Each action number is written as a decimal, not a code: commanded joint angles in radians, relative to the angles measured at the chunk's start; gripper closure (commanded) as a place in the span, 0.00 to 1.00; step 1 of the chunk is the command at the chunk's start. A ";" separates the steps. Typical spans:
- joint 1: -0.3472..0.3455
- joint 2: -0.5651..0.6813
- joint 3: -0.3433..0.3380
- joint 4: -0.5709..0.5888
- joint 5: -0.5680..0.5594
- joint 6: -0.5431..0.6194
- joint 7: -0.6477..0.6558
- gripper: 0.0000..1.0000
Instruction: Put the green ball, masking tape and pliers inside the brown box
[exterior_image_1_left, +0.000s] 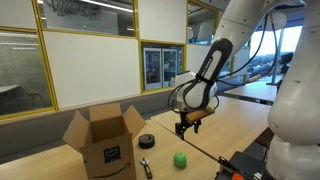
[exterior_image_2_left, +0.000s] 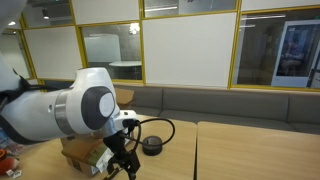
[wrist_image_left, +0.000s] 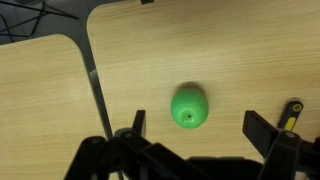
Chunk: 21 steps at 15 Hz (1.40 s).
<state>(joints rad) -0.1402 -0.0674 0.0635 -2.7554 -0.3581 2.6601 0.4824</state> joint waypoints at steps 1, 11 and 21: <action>0.003 0.175 -0.053 0.073 -0.121 0.117 0.137 0.00; 0.082 0.579 -0.160 0.280 0.199 0.379 -0.041 0.00; -0.032 0.725 0.003 0.406 0.501 0.377 -0.277 0.00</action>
<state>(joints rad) -0.1508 0.6311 0.0560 -2.3832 0.1037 3.0280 0.2628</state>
